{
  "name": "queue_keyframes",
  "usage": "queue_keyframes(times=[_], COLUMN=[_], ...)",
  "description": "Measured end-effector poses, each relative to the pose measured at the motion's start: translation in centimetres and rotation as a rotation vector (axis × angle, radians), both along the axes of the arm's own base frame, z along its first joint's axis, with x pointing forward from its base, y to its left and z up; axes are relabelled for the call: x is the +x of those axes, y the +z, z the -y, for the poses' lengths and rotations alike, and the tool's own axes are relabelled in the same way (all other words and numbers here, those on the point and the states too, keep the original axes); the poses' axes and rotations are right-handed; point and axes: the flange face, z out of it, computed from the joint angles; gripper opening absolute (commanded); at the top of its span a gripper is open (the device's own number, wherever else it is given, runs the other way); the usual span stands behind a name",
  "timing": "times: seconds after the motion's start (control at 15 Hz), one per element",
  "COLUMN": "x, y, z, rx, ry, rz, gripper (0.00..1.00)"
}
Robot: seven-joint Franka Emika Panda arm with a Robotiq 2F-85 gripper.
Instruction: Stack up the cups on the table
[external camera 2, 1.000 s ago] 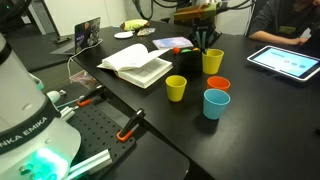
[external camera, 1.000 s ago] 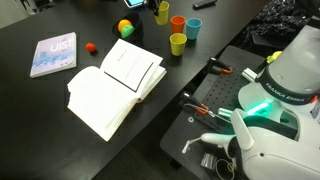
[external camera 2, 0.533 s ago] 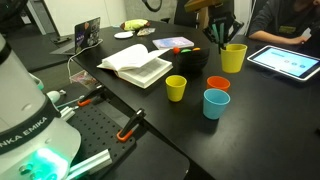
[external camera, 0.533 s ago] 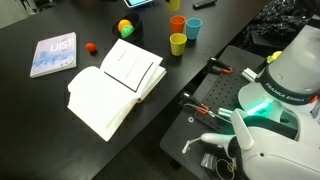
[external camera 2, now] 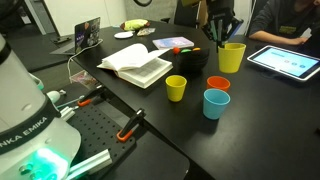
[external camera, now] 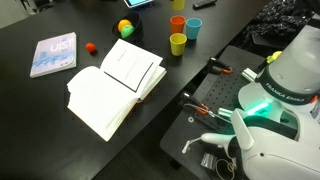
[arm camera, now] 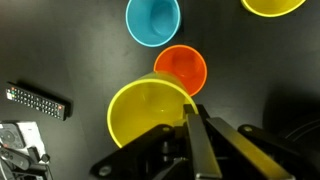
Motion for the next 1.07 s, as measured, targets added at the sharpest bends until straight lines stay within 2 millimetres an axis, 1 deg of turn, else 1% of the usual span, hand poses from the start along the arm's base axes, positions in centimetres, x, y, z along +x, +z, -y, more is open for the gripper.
queue_keyframes(times=[0.33,0.8,1.07], x=[-0.8,-2.2,-2.6], y=[-1.1,-2.6,-3.3], z=[-0.5,-0.2,-0.5], rx=[0.043,0.06,0.075], ry=[-0.037,-0.056,-0.054], rz=[-0.013,-0.012,0.009], gripper=[0.04,0.04,0.04])
